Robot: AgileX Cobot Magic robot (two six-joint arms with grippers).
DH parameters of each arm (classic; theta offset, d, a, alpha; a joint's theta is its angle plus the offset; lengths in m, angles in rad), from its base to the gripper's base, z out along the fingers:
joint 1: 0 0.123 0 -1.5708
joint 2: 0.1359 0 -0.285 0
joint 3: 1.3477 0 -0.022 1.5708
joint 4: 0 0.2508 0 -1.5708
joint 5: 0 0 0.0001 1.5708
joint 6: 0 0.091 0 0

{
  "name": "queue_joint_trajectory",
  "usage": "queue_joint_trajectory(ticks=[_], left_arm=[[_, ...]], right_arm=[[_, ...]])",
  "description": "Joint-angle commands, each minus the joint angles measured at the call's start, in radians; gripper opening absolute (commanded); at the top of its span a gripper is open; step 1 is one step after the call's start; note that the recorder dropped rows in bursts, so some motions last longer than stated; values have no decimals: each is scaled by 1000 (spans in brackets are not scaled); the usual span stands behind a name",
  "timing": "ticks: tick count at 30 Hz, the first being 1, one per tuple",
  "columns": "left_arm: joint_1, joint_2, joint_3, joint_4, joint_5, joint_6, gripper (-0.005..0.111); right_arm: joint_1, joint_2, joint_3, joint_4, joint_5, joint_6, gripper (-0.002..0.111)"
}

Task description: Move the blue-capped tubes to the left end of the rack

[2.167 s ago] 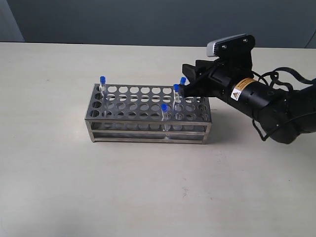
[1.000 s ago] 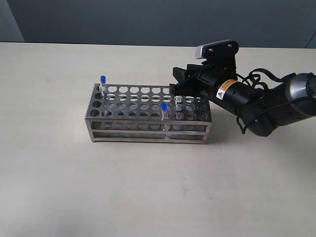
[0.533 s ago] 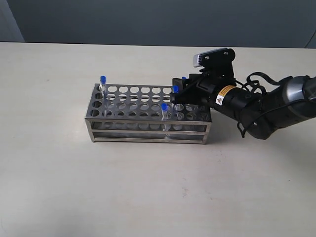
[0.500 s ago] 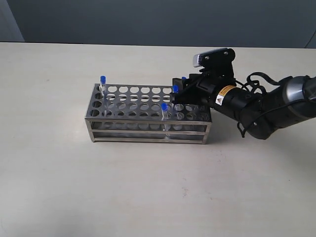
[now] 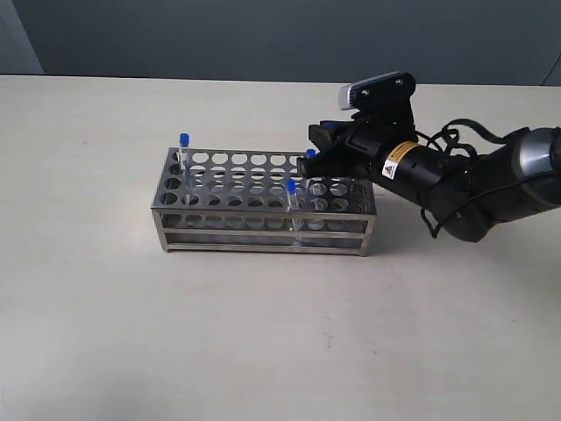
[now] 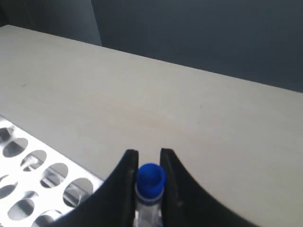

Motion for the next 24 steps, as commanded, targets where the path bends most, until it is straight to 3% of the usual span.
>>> queue_joint_trajectory(ticks=[1, 6, 10, 17, 24], left_arm=[[-9, -4, 3, -4, 2, -1, 0], [-9, -4, 3, -6, 2, -1, 0], [-9, -4, 3, -6, 2, -1, 0], [-9, -4, 3, -6, 2, -1, 0], [-9, -4, 3, -6, 2, -1, 0]], right_arm=[[-12, -130, 1, 6, 41, -80, 0], [6, -199, -63, -112, 117, -22, 0], [122, -161, -218, -216, 205, 43, 0], [261, -58, -344, -226, 223, 68, 0], [313, 47, -398, -239, 240, 81, 0]])
